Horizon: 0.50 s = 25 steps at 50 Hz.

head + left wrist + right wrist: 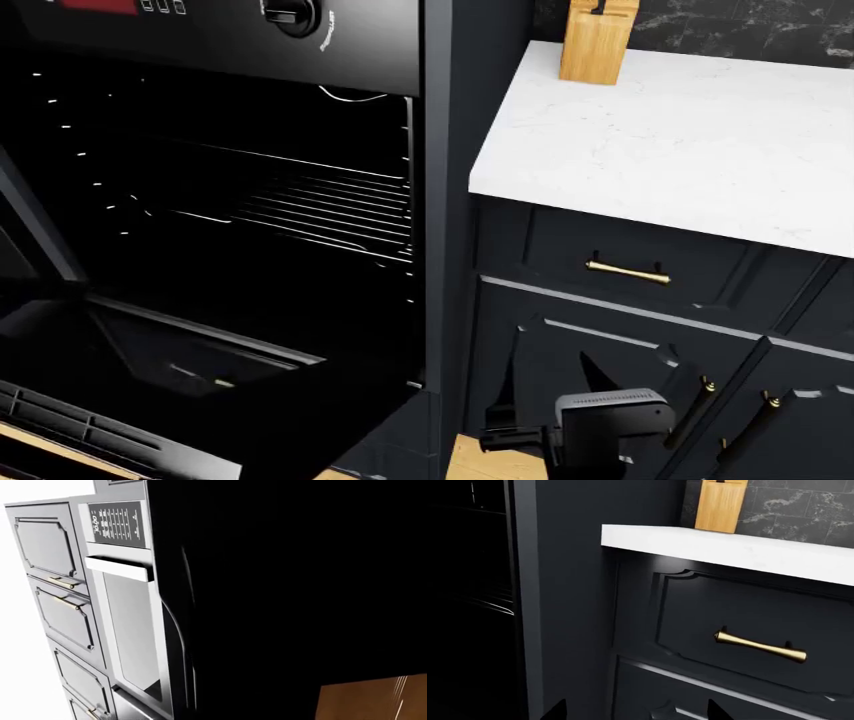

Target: Open the oven door

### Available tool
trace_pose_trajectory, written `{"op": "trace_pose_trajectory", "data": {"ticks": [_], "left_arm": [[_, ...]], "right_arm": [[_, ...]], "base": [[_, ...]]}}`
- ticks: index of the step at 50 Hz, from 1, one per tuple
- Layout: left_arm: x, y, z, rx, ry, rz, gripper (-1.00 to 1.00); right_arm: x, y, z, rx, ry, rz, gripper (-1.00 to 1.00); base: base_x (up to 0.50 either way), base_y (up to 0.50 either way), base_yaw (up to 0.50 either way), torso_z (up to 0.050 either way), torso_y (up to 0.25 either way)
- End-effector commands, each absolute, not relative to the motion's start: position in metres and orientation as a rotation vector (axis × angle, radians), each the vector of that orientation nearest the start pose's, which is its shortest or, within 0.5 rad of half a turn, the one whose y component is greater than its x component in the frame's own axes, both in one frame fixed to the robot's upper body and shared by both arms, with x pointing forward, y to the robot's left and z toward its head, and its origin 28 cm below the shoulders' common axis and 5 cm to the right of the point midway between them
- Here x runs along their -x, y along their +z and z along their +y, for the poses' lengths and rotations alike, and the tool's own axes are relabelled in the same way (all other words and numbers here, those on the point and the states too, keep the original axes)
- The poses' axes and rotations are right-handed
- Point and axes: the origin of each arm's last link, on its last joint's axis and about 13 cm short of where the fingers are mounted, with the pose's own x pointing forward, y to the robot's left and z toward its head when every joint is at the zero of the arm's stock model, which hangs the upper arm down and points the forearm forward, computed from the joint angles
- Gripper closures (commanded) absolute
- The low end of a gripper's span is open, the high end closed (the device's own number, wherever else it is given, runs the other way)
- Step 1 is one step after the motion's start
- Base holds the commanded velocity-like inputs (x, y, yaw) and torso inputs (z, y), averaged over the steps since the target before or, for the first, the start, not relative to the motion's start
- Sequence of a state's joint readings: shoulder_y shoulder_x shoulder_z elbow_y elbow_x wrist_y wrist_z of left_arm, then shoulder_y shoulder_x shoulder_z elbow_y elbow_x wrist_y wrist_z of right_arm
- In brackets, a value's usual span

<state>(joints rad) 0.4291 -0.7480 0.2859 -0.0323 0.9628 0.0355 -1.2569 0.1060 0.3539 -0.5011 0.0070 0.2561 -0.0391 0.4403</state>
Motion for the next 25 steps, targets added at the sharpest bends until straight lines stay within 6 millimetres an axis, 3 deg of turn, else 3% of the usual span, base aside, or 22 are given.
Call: {"op": "trace_pose_trajectory", "data": {"ticks": [1,25], "left_arm": [[-0.104,0.003,0.387,-1.439,0.555,-0.702,1.0],[-0.094,-0.007,0.39,-1.422,0.677,-0.79,1.0]], "right_arm": [[-0.212,0.015,-0.089,0.114,0.034,-0.009,-1.0],[-0.212,0.015,-0.09,0.114,0.032,-0.008,-1.0]], "base": [[-0.01,0.0,0.01,0.0,0.01],[0.0,0.0,0.0,0.002,0.003]]}}
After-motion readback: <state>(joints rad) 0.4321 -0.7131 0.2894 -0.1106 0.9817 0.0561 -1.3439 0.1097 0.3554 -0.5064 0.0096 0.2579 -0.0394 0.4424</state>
